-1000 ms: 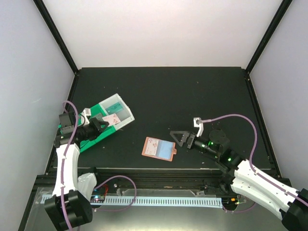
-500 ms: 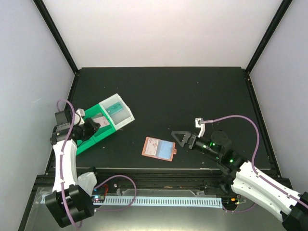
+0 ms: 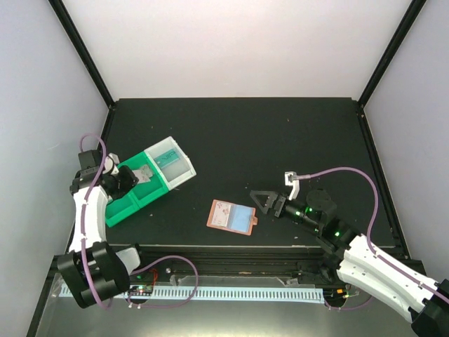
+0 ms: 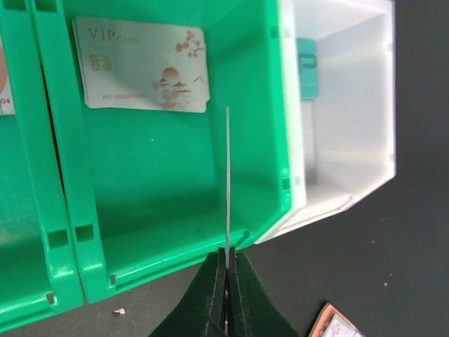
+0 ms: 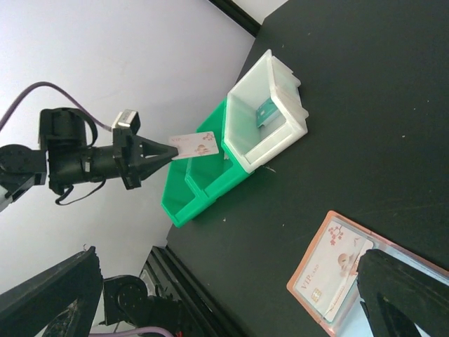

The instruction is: Take the credit cards out of the card holder

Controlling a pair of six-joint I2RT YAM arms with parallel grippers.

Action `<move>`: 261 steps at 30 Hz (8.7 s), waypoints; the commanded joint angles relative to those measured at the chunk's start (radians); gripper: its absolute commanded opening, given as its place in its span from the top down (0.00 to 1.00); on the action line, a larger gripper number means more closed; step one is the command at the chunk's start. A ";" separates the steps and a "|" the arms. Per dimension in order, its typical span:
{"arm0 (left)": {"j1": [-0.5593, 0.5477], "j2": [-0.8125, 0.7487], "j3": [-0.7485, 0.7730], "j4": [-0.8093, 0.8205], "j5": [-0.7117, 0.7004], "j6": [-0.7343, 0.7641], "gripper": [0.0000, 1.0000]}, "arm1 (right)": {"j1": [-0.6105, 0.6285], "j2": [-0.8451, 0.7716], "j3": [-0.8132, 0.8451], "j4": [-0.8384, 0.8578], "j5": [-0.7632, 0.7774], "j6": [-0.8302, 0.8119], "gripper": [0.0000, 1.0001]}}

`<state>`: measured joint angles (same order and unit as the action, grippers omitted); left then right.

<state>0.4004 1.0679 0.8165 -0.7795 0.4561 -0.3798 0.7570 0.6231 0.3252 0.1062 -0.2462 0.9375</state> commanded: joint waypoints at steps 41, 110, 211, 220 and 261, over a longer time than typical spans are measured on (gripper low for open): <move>-0.033 0.409 0.168 0.222 -0.076 -0.007 0.97 | -0.010 0.064 0.231 -0.192 0.143 -0.202 0.00; -0.140 -0.066 -0.054 0.092 0.307 0.090 0.01 | -0.013 0.156 0.199 -0.320 0.063 -0.125 0.14; -1.075 0.418 -0.366 0.851 0.107 -0.330 0.99 | 0.117 0.828 0.192 0.024 0.004 -0.074 0.83; -1.076 0.399 -0.385 0.881 0.115 -0.348 0.99 | 0.119 0.885 0.200 0.048 0.021 -0.076 0.84; -1.076 0.348 -0.339 0.903 0.146 -0.377 0.94 | 0.120 0.831 0.180 0.011 0.103 -0.102 0.90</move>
<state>-0.6701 1.3773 0.4393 0.0669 0.5671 -0.7631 0.8757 1.4567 0.5117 0.1001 -0.1600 0.8391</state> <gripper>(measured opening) 0.084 0.090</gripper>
